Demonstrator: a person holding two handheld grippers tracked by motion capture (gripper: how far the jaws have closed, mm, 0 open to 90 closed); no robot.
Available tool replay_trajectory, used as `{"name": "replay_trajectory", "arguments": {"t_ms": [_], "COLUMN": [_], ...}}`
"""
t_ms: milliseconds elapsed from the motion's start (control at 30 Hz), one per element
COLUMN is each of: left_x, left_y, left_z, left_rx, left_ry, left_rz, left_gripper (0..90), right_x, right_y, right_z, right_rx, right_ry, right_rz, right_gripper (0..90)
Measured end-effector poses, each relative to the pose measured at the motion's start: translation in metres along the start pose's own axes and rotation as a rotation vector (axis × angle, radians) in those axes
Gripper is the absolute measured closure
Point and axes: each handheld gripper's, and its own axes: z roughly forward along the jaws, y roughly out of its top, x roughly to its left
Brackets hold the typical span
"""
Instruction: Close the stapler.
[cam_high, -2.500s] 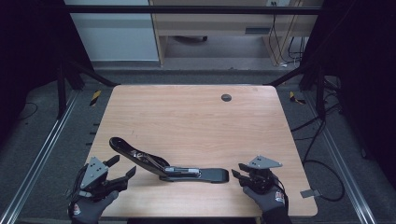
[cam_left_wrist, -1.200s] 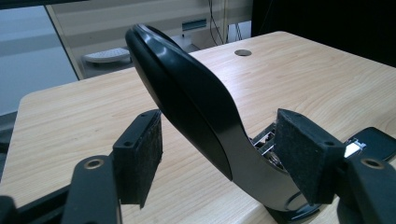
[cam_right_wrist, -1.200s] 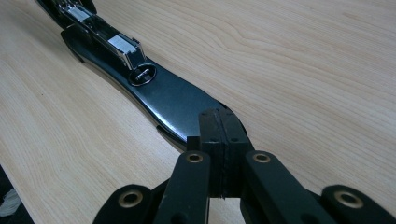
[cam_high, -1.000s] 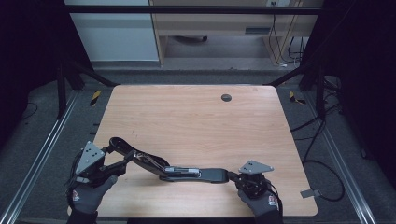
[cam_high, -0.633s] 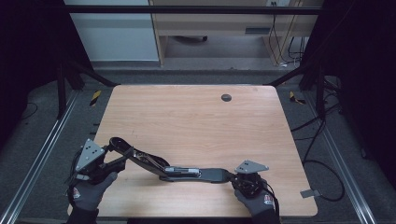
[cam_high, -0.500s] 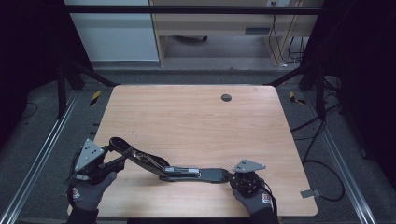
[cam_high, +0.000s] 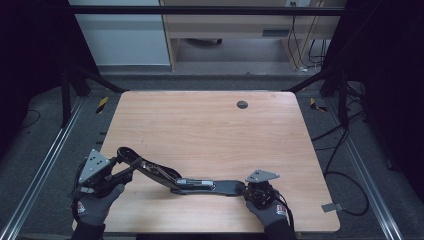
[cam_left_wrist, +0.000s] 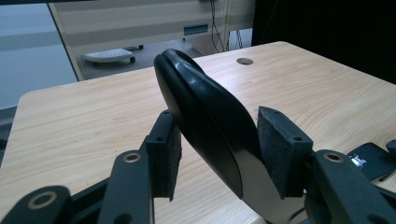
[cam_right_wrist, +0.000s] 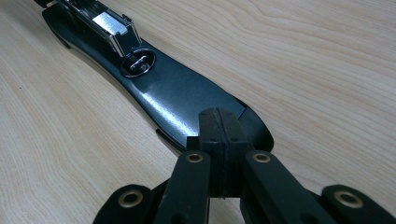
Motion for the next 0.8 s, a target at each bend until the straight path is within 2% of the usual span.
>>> {"name": "replay_trajectory", "arguments": {"t_ms": [100,333,600,800], "left_x": [-0.0002,-0.0010,-0.0047,-0.0096], "left_y": [0.0001,0.0007,0.0033,0.0053], "left_z": [-0.0001,-0.0005,-0.0005,0.0007], "left_rx": [0.000,-0.002,-0.010,-0.022], "left_ry": [0.001,-0.003,-0.009,-0.012], "left_rz": [-0.003,-0.011,-0.013,-0.003], "left_gripper": [51.3,52.0,53.0,53.7], "right_x": [0.0014,0.0017,0.0028,0.0025], "right_y": [-0.0001,-0.0007,-0.0003,-0.0001], "right_z": [0.0012,0.0026,0.0026,0.0031], "right_rx": [0.016,0.003,0.006,0.004], "right_ry": [0.003,-0.004,-0.010,-0.004], "right_rz": [0.004,-0.004,0.011,0.017], "right_gripper": [90.0,90.0,90.0,90.0]}}
